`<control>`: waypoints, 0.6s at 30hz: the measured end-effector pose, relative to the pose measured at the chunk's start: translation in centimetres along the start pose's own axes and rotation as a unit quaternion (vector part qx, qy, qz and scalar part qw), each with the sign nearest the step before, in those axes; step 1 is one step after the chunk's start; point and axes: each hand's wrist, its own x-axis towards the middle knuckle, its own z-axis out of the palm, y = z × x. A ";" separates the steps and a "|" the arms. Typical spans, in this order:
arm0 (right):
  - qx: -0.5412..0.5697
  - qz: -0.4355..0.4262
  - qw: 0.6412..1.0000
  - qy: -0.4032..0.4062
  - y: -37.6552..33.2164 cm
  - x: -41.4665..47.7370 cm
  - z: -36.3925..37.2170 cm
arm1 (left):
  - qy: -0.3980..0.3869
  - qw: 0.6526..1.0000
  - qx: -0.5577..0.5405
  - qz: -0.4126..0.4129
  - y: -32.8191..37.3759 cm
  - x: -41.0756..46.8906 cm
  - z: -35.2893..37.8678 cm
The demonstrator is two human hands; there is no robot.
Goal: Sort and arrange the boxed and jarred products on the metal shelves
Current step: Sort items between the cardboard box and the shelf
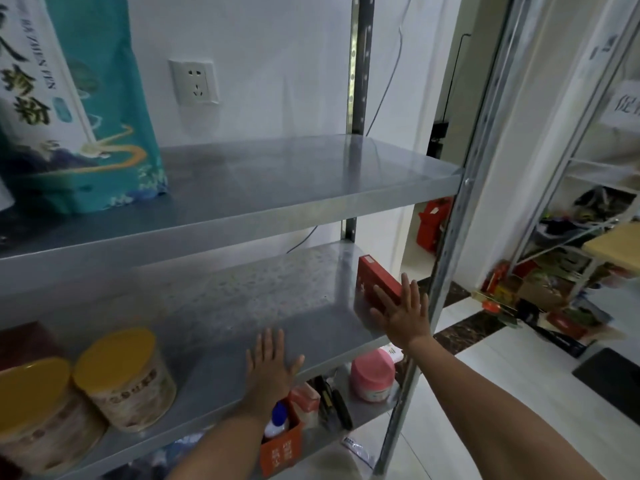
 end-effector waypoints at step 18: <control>0.108 0.002 0.994 0.027 -0.4 0.5 1.6 | -0.012 1.000 0.024 -0.003 -0.3 2.0 0.5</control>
